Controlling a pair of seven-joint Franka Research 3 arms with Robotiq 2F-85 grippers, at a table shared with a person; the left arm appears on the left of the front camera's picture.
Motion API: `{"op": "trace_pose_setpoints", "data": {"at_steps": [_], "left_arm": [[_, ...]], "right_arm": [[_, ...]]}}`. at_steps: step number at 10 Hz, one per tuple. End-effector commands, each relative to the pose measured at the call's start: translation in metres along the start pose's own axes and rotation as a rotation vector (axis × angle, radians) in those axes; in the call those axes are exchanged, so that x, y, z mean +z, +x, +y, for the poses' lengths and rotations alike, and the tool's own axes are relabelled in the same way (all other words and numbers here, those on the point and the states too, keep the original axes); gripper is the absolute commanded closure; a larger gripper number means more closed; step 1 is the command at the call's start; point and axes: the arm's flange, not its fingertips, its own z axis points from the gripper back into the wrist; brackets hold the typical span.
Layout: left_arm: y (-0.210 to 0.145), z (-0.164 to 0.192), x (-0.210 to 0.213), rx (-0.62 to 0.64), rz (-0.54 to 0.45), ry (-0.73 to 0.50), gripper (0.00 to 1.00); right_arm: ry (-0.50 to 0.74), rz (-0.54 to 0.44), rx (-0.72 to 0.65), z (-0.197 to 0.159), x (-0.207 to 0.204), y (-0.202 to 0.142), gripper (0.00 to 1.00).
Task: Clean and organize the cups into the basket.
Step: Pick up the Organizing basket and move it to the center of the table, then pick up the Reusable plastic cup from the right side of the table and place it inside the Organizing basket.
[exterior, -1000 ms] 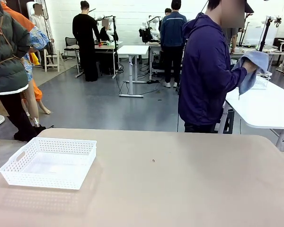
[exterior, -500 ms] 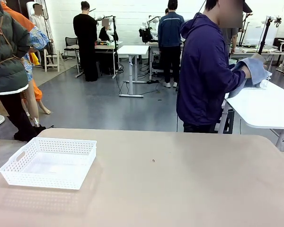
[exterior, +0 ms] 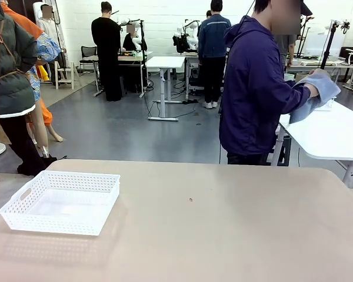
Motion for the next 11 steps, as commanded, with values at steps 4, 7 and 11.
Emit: {"op": "trace_pose_setpoints", "data": {"at_steps": [4, 7, 11], "left_arm": [[-0.0017, -0.0005, 0.0012, 0.001, 0.000, -0.004, 0.00], [-0.0017, -0.0005, 0.0012, 0.001, 0.000, -0.004, 0.00], [-0.0017, -0.0005, 0.0012, 0.001, 0.000, -0.004, 0.00]], "right_arm": [[0.000, 0.002, 0.000, -0.0004, 0.0016, 0.0006, 0.00], [0.000, 0.002, 0.000, -0.0004, 0.0016, 0.0006, 0.00], [0.000, 0.002, 0.000, -0.0004, 0.0016, 0.0006, 0.00]]}}
